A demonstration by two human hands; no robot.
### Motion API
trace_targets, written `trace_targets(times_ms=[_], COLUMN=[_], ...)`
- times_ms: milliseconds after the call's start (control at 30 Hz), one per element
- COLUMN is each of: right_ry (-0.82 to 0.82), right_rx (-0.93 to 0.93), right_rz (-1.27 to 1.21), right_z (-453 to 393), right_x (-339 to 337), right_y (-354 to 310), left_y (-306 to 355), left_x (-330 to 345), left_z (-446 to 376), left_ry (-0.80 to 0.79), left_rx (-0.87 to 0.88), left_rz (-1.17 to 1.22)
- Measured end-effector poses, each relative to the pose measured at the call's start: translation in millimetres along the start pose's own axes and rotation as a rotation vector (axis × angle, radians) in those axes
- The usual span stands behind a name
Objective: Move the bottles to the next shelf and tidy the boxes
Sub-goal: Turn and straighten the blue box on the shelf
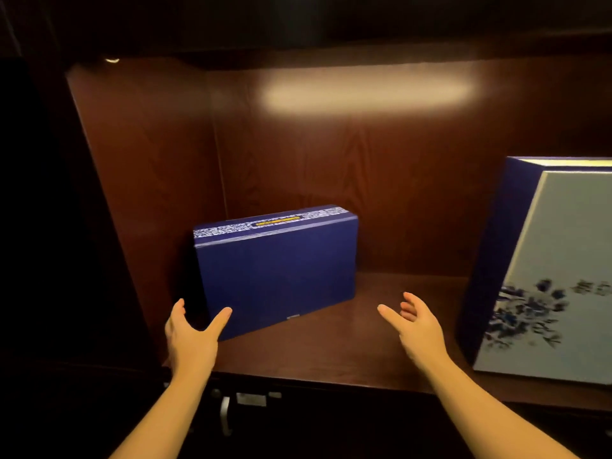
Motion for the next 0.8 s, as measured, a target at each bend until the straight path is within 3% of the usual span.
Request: trace_targets(times_ms=[233, 400, 600, 800], right_ry=[-0.157, -0.311, -0.339, -0.529], right_rx=[0.050, -0.024, 0.013, 0.002], right_rz=[0.038, -0.116, -0.217, -0.139], right_z=[-98.8, -134.1, -144.8, -158.2], right_x=[90.1, 122.2, 130.2, 144.8], right_y=[18.3, 34.3, 51.5, 29.9], left_y=[-25.9, -43.6, -60.5, -74.6], left_x=[41.6, 57.4, 69.3, 42.9], left_z=[-66.1, -90.9, -92.1, -48.5], left_ry=[-0.044, -0.196, -0.292, -0.276], left_rx=[0.017, 0.025, -0.133, -0.020], left_rz=[0.033, 0.223, 0.430, 0.353])
Point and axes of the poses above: each hand's wrist, its own z-axis away from the middle knuckle, its own x-axis out of the palm, y = z × x, the point moved 2 cm from there along -z, towards the middle knuckle, and after that the axes turned 4 degrees about -z, right-handed, at the moved point
